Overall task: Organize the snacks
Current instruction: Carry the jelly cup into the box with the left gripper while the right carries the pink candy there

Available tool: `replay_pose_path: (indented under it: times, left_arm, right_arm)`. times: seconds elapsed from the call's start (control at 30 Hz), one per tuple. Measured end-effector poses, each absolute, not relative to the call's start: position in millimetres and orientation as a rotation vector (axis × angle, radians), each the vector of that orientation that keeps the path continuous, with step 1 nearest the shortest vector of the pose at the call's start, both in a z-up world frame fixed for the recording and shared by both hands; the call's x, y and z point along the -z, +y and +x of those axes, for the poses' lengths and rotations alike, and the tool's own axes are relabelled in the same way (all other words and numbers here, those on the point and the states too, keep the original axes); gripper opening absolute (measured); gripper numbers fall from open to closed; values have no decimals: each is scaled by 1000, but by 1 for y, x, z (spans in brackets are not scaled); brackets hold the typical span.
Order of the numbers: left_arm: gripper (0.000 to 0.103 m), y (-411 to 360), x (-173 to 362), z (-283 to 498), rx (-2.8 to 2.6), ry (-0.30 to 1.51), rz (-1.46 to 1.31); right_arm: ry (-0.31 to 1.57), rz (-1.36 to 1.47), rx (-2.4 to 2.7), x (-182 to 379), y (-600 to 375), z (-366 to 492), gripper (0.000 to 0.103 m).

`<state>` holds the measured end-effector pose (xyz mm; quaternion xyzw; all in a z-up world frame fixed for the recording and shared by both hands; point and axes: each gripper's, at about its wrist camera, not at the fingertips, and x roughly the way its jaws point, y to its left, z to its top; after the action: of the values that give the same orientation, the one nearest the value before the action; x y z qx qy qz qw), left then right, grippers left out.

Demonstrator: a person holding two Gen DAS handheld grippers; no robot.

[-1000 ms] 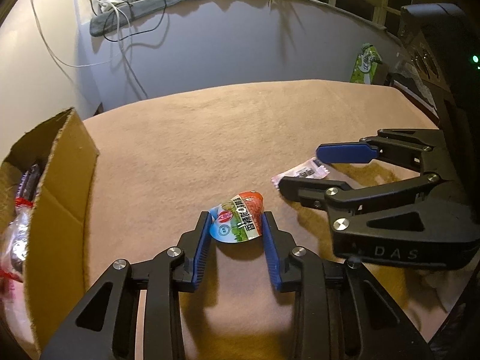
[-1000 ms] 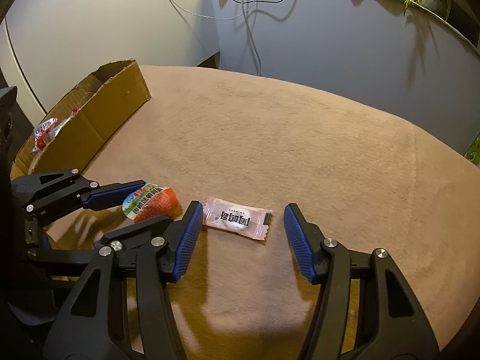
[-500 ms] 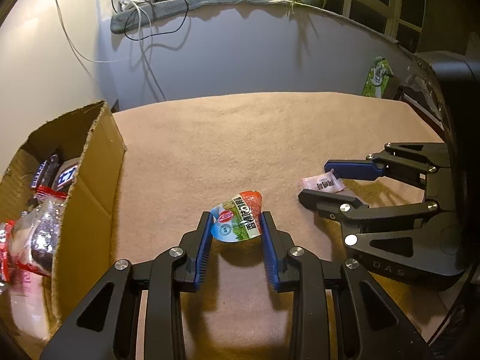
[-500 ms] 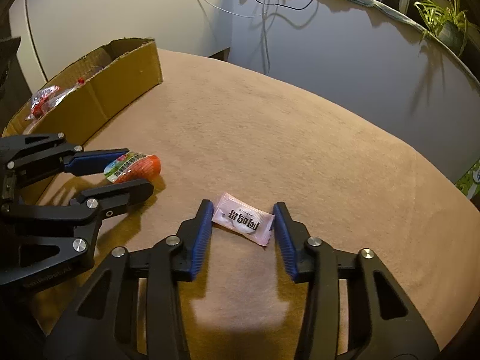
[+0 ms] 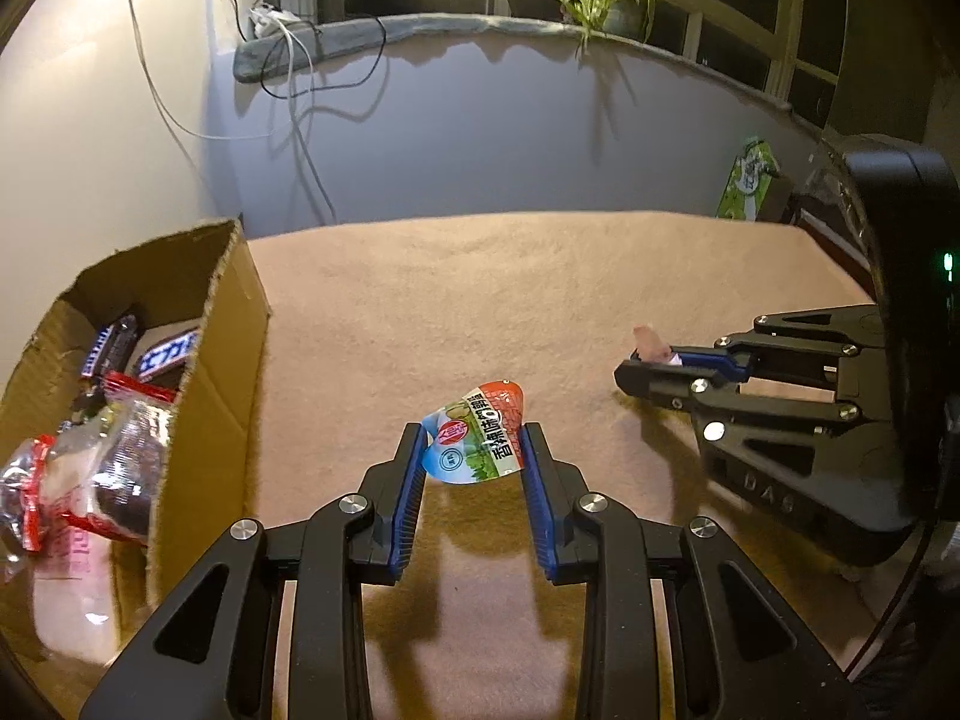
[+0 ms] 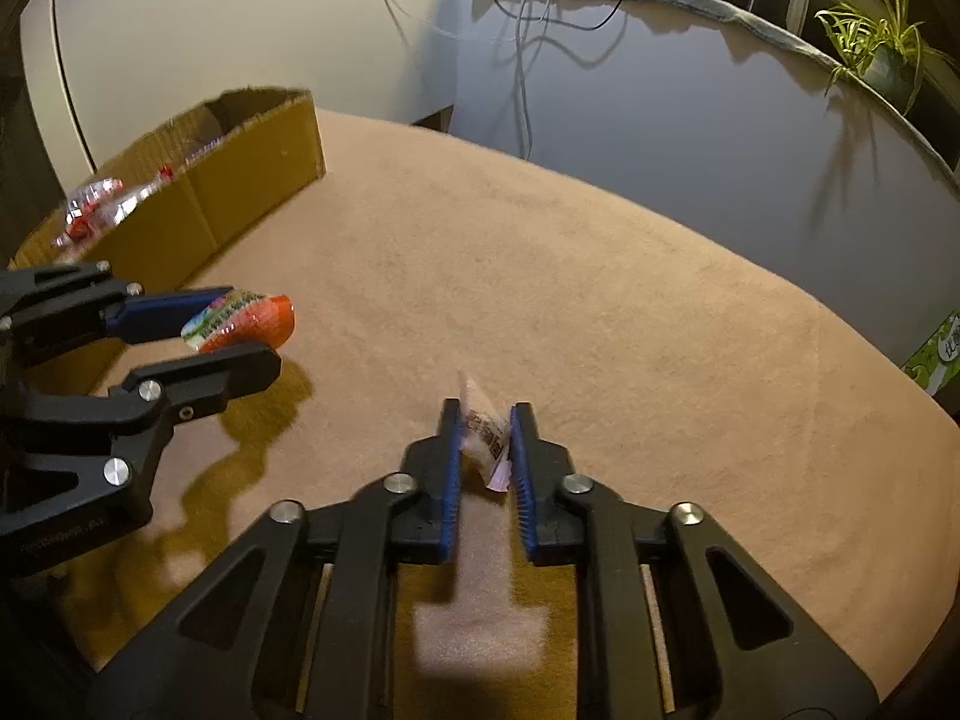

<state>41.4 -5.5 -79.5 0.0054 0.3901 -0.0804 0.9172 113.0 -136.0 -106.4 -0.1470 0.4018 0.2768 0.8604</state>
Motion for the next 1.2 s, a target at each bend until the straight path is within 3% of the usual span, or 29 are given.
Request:
replay_pose_path:
  times: [0.6,1.2]
  left_arm:
    - [29,58,26,9,92,627,-102]
    - [29,132,29,-3,-52,596,-152]
  right_arm:
    - [690,-150,-691,38,-106,101,8]
    - [668,-166,-860,33,-2,89,8]
